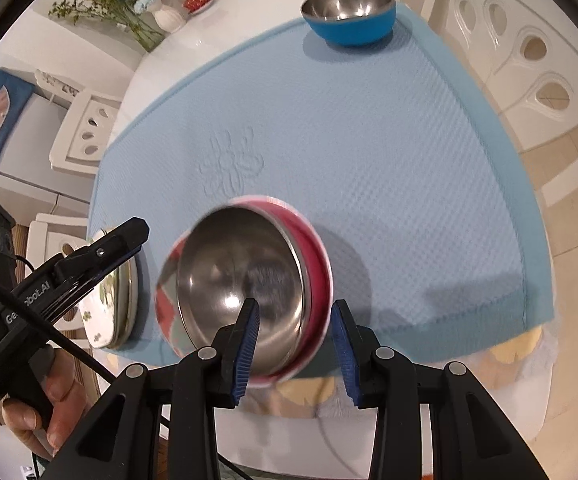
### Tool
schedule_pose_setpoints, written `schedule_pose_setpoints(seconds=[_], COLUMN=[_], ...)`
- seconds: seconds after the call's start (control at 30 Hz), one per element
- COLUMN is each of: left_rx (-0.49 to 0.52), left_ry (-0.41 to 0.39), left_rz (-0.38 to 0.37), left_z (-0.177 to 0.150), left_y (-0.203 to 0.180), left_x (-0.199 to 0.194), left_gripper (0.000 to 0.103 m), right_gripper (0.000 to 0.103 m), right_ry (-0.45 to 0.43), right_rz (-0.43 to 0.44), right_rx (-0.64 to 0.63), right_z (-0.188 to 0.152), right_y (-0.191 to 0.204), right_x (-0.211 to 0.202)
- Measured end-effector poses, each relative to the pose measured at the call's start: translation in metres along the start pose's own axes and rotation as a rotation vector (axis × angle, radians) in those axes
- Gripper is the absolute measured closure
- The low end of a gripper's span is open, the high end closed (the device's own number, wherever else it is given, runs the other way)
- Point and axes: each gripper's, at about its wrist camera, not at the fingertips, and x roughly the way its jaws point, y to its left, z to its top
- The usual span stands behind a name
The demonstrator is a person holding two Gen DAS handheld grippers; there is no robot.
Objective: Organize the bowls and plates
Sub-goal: 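Open both grippers and withdraw them toward the blue steel bowl, then grip the rim of the blue-outside steel bowl with both grippers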
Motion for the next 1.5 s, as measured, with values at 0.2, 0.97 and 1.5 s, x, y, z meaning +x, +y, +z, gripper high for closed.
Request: schedule_pose_setpoints(seconds=[0.2, 0.97, 1.5], left_rx=[0.052, 0.151, 0.168], left_ry=[-0.007, 0.046, 0.11], left_rz=[0.004, -0.01, -0.04], left_z=[0.027, 0.181, 0.219], left_y=[-0.019, -0.09, -0.099], left_x=[0.008, 0.136, 0.217], left_gripper=[0.073, 0.056, 0.054], right_gripper=[0.067, 0.053, 0.053], right_ry=[-0.037, -0.2, -0.236], right_rz=[0.028, 0.026, 0.057], right_rx=[0.036, 0.242, 0.297], right_z=[0.026, 0.191, 0.278], right_y=[-0.017, -0.11, -0.126], right_x=[-0.008, 0.015, 0.065])
